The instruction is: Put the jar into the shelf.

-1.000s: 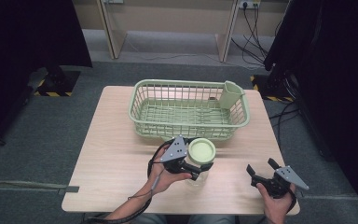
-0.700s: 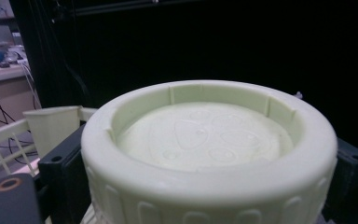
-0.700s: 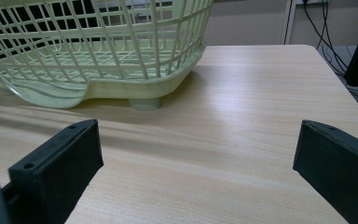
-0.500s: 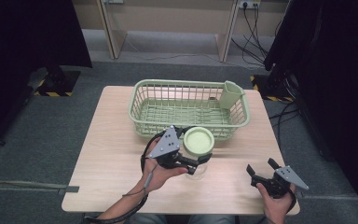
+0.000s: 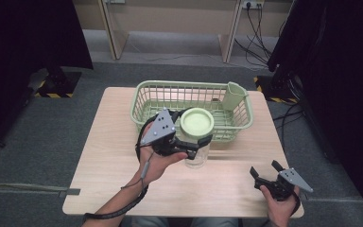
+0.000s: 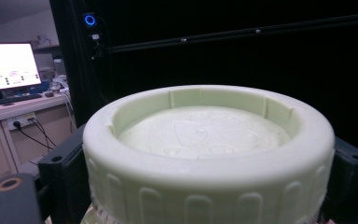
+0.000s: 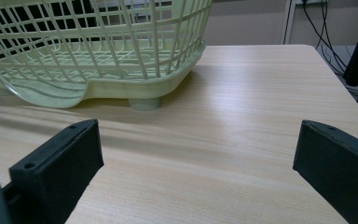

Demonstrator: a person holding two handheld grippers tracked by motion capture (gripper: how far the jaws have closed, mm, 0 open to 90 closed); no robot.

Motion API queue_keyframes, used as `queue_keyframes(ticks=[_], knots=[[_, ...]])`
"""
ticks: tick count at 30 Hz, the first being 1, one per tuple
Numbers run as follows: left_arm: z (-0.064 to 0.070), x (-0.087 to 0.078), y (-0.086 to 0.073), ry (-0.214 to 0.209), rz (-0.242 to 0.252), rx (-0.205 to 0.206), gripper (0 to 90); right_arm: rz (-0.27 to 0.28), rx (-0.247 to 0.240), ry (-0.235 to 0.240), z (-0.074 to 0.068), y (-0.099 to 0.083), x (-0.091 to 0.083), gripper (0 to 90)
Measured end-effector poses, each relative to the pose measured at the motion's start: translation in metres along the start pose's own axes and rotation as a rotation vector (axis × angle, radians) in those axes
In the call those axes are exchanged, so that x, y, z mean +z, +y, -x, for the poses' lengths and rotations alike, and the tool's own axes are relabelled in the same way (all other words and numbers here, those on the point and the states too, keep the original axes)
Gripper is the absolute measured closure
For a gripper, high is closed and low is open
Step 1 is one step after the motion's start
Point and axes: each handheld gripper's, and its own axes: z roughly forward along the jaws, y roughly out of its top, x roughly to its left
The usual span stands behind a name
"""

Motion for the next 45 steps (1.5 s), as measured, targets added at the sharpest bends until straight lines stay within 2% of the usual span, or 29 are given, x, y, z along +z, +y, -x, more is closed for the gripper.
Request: queue_keyframes(ticks=[14, 25, 32, 45], knots=[[-0.015, 0.006, 0.031, 0.075, 0.022, 0.004, 10.6, 0.001, 0.002, 0.0, 0.0, 0.0, 0.0, 1.3], [-0.037, 0.015, 0.05, 0.159, 0.026, 0.0, 10.6, 0.002, 0.004, 0.0, 0.0, 0.0, 0.0, 1.3], [-0.054, 0.021, 0.053, 0.219, 0.018, -0.004, 10.6, 0.003, 0.006, 0.0, 0.001, 0.0, 0.0, 1.3], [-0.087, 0.04, 0.051, 0.357, -0.001, -0.015, 10.6, 0.003, 0.011, 0.001, 0.001, 0.0, 0.0, 1.3]])
